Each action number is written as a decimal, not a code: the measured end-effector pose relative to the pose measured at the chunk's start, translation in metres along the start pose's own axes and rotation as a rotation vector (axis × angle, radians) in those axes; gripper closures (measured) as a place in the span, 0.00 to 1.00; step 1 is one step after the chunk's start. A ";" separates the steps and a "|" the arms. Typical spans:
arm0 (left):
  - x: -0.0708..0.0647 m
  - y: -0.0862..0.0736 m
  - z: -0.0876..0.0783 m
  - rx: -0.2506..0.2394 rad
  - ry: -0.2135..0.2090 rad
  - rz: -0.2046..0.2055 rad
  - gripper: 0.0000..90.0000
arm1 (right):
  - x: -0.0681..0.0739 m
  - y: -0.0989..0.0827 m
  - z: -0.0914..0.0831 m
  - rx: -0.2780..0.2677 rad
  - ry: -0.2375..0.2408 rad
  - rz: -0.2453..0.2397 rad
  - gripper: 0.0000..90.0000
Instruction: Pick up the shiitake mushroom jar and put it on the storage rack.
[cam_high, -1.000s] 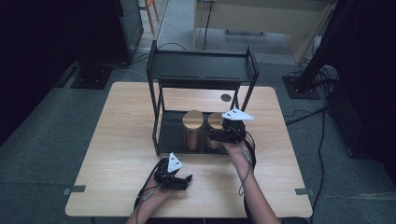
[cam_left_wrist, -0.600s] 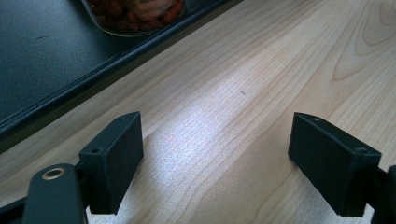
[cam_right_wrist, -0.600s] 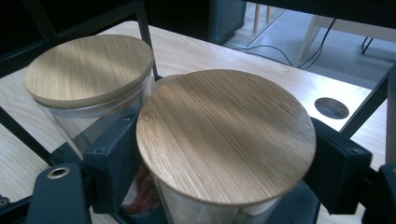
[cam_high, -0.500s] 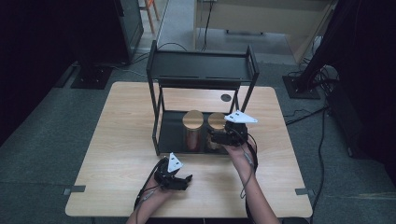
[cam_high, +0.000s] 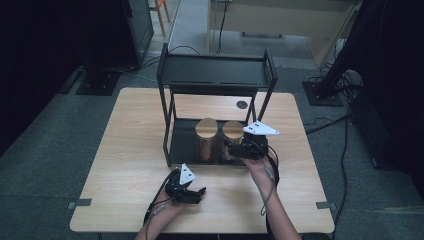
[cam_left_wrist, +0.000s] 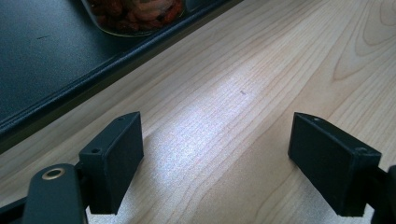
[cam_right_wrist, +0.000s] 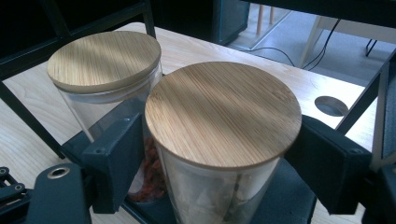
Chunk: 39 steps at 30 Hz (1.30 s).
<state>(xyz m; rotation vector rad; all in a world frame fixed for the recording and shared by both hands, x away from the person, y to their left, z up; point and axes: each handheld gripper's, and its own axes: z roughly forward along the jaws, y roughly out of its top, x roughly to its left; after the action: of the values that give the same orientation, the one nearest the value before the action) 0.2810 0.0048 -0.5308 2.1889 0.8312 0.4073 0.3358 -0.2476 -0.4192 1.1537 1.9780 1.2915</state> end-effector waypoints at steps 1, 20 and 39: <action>0.000 0.000 0.000 0.000 0.000 0.000 0.20 | 0.000 0.000 -0.001 -0.002 0.001 0.000 0.23; 0.000 0.000 0.000 -0.003 0.000 -0.004 0.20 | 0.002 -0.006 -0.014 -0.014 0.019 -0.021 0.22; 0.000 0.000 0.000 -0.003 0.002 -0.005 0.20 | 0.003 -0.015 -0.023 0.010 0.079 -0.051 0.22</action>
<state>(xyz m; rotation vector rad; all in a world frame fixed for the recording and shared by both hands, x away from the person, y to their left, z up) 0.2811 0.0043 -0.5309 2.1833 0.8368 0.4082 0.3109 -0.2589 -0.4226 1.0647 2.0593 1.3211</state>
